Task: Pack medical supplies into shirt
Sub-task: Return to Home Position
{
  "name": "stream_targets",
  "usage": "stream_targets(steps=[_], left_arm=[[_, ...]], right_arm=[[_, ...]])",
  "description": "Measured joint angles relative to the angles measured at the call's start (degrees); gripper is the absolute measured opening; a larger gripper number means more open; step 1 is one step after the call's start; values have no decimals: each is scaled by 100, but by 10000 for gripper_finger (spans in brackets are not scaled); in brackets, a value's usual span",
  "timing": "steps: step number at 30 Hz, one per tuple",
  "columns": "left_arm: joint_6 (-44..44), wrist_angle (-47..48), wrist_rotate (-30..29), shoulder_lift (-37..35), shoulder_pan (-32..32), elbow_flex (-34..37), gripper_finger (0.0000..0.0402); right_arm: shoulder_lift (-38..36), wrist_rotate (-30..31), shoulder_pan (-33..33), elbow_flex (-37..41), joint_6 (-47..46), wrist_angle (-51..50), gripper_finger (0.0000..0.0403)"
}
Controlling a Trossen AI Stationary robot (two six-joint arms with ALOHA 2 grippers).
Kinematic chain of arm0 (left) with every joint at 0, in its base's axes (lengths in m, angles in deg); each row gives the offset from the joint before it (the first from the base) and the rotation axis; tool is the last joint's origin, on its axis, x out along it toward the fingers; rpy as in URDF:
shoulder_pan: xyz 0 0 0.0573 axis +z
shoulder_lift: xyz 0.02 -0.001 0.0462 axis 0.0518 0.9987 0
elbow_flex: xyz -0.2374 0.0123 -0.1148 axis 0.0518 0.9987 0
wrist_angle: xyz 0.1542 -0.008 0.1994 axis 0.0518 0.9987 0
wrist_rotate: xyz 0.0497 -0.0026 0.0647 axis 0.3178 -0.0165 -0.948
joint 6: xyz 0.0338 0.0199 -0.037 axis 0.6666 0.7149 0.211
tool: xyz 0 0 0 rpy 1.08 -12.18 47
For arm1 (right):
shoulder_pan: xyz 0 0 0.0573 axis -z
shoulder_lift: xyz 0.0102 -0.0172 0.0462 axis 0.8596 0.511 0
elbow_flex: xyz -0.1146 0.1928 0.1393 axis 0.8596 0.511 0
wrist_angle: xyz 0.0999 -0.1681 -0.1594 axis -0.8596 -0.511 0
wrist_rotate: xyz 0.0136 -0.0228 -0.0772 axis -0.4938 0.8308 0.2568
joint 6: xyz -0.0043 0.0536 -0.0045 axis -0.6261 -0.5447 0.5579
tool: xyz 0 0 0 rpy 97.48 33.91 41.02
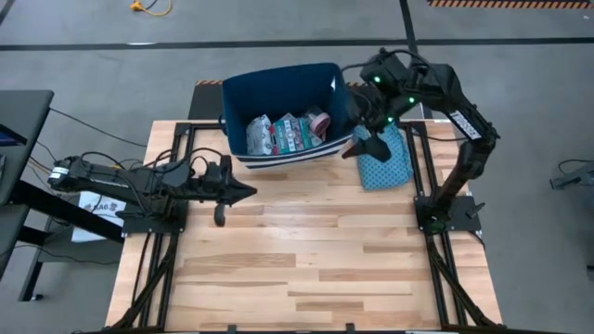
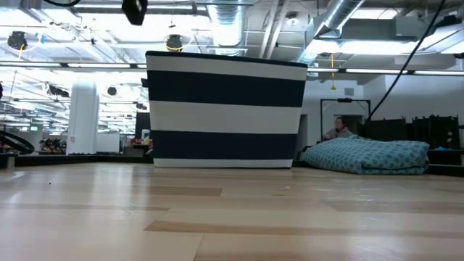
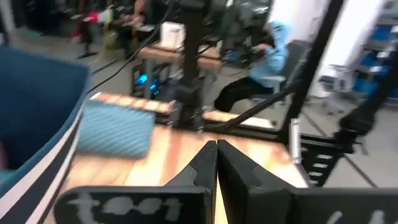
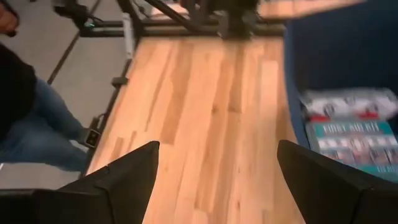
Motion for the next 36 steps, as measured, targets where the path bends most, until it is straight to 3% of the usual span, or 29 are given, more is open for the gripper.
stream_targets(steps=[4, 8, 14, 17, 20, 24, 31, 36], left_arm=[[281, -214, 106, -203, -237, 0, 0], [518, -73, -352, -644, -614, 0, 0], [494, 1017, -1143, -1563, -1247, -2, 0], [407, 1406, -1447, -1929, -1531, -2, 0], [396, 1644, -1613, -2215, -1757, -2, 0], [385, 1907, -1731, -2497, -1905, 34, 0], [44, 2298, -1410, -2992, -1902, 313, 0], [-253, 2646, -1614, -3537, -1900, 521, 0]], right_arm=[[-166, -32, -342, 0, -97, 237, 317], [-391, -162, -537, 0, -303, 266, 317], [-908, -116, -685, 17, -506, 281, 317], [-1322, -61, -719, 464, -708, 637, 317], [-2023, 446, -716, 1481, -1030, 1325, 317], [-3385, 1223, -715, 3670, -1525, 2924, 317], [-5530, 1428, -716, 7623, -2503, 6198, 317], [-6439, 1447, -715, 9347, -3006, 7452, 317]])
